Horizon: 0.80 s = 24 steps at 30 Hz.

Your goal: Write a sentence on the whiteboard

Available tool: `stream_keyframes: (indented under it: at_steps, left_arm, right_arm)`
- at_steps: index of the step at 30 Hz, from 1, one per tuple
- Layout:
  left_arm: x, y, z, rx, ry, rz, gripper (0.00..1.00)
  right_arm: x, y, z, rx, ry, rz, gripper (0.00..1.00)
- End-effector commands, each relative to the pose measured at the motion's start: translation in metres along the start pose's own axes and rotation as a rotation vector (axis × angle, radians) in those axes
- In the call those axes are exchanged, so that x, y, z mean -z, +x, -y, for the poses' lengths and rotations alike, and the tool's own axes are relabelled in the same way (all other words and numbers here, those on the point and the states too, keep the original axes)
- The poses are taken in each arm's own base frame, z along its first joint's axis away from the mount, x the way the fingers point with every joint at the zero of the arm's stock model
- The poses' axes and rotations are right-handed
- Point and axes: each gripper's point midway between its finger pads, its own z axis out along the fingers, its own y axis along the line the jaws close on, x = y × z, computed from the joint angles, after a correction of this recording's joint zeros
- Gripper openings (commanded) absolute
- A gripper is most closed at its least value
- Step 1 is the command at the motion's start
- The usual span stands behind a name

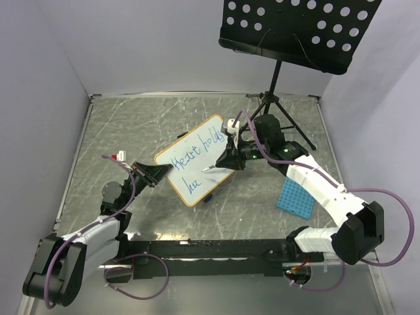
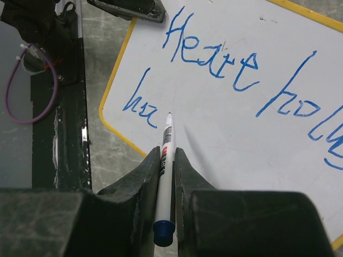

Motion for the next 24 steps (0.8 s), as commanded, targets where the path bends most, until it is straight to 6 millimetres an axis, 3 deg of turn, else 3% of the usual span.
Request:
stream_keyframes:
  at_steps: [1,24]
  left_arm:
    - [-0.0005,-0.0196,0.0504,-0.058,0.187,0.068,0.01]
    - [0.0000,-0.0193,0.0519,-0.054,0.198,0.068,0.01]
  right_arm:
    - [0.0013,-0.0077,-0.0023,0.027,-0.016,0.041,0.00]
    - [0.0008,-0.0061,-0.0044,0.027,-0.029,0.040,0.00]
